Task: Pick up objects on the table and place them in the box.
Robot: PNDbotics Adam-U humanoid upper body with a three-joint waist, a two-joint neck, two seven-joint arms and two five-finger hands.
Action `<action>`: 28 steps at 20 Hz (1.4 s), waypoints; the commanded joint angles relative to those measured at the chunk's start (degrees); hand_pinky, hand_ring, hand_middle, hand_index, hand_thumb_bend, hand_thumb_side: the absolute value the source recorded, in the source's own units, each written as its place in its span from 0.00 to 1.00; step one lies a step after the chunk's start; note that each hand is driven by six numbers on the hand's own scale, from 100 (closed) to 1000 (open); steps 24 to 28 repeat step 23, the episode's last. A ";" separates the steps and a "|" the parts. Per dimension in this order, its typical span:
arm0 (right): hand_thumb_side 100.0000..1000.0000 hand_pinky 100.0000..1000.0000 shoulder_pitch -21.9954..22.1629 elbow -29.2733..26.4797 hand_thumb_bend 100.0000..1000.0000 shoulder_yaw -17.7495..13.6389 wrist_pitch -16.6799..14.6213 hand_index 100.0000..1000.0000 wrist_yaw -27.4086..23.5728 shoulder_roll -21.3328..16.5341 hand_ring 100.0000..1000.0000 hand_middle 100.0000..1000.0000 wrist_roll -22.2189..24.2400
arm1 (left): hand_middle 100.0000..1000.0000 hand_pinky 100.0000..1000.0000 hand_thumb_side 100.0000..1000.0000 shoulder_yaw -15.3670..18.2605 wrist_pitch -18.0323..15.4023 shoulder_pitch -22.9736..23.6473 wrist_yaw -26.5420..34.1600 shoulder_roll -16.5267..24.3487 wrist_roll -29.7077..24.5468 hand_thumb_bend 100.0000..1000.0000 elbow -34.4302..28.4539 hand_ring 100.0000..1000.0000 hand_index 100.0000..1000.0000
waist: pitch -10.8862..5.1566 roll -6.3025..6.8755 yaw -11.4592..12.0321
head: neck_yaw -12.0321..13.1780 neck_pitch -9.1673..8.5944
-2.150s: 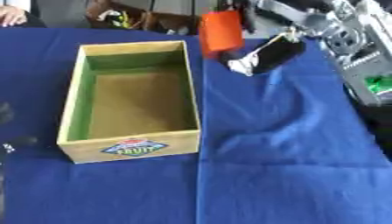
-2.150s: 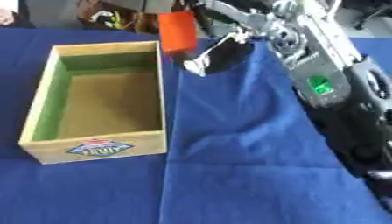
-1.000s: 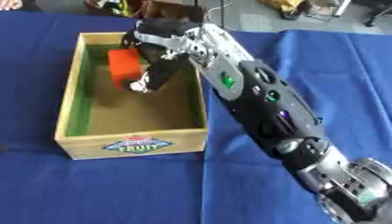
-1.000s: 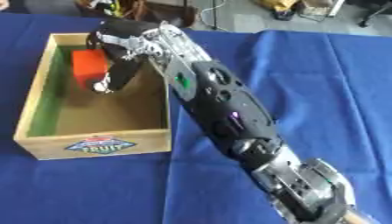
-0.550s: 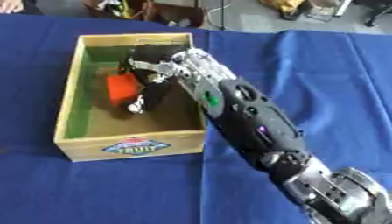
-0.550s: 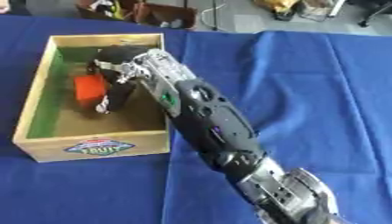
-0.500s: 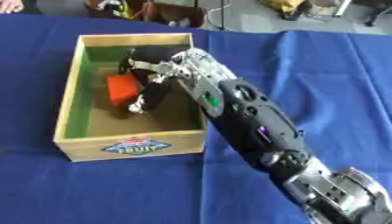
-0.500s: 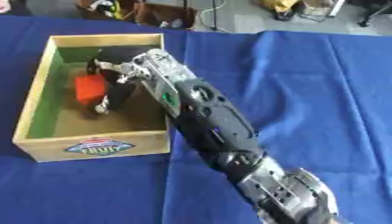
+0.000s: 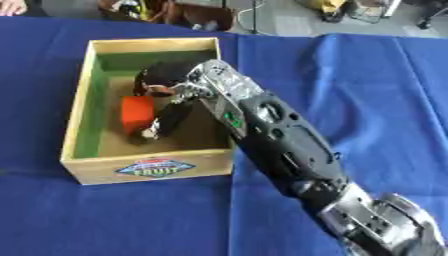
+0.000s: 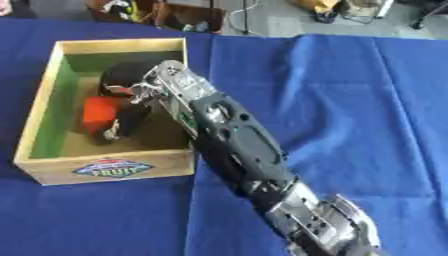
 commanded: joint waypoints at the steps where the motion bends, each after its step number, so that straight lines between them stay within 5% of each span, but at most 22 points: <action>1: 1.00 0.81 -1.06 -1.51 0.16 -0.67 -0.94 0.94 0.68 -0.01 0.87 0.84 -0.10 | 0.79 0.58 0.99 -0.25 0.15 -0.30 0.20 0.59 -0.02 0.00 -1.07 0.91 0.67 | -1.22 0.43 0.00 | -0.02 -0.39; 10: 1.00 0.83 -2.28 -7.93 0.17 -2.07 1.22 0.94 -6.19 -2.08 0.88 0.85 -2.20 | 0.79 0.59 0.99 -0.30 0.25 -0.28 0.15 0.53 -0.23 0.00 -1.07 0.91 0.67 | -1.58 0.51 -0.30 | 0.72 0.16; 21: 1.00 0.83 -2.23 -20.23 0.00 -5.25 8.16 0.93 -21.43 -8.23 0.85 0.82 -1.15 | 0.79 0.59 0.99 -0.04 0.51 0.12 -0.19 0.50 -0.19 0.00 -1.07 0.91 0.67 | -2.38 0.88 -1.71 | 2.59 0.20; 28: 1.00 0.83 -1.46 -22.76 0.00 -5.74 9.57 0.93 -23.13 -10.01 0.85 0.81 -1.08 | 0.79 0.59 0.99 0.07 0.53 0.26 -0.25 0.48 -0.08 0.00 -1.07 0.90 0.67 | -2.63 1.06 -2.14 | 2.91 0.24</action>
